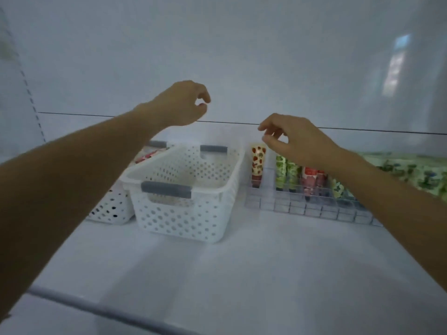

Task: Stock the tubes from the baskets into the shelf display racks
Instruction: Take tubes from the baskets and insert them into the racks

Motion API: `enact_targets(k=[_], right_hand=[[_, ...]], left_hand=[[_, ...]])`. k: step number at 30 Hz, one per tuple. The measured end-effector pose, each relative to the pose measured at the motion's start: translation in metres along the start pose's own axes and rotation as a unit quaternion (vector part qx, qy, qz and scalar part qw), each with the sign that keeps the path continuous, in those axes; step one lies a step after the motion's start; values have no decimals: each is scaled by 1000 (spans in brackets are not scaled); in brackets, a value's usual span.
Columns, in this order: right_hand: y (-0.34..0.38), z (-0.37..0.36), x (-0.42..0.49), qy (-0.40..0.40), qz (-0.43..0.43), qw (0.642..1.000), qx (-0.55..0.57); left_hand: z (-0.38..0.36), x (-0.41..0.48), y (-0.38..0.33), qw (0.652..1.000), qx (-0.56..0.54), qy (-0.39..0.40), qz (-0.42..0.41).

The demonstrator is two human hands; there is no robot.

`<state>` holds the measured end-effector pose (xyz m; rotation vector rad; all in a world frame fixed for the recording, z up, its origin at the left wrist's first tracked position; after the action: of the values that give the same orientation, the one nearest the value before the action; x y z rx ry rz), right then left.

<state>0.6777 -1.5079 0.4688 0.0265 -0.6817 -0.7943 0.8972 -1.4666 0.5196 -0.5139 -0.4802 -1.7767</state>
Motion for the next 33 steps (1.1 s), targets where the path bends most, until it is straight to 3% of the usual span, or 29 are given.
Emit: enact_targets(k=[5,12,15,17,20,25,29,33], right_hand=[[67,-34,50,46,5,998,30],[144,-83,95,150,40,987,-42],[163,-98,105,187,32,980,-62],[172,-109,109,206,23,975,-84],[183,-130,113,241,11,964,-113],[197,-165,123,287,-15,950,-121],[205,-187,133,323,-53,934,-141],[206,-205,139,358,-88,919,-140]], left_hand=[[17,-48,94,996,46,59,52],[17,-86,175,987,17,155,42],[14,-88,190,980,-43,193,34],[8,-87,193,961,-72,264,36],[0,-84,194,933,-68,352,39],[-3,-82,197,904,-40,426,21],[-8,-80,201,901,-44,432,15],[-4,-75,205,926,-39,375,-4]])
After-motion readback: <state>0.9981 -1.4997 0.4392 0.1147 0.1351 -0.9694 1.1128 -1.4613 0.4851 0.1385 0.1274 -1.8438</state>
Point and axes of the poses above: each hand's wrist, its own x-axis towards the middle knuckle, its own z-axis out of the back of the hand, y = z × x, the point moved 3 cm from there along x, towards the middle knuckle, and after that the axes turned 12 degrees about -z, right-handed, at the moved point
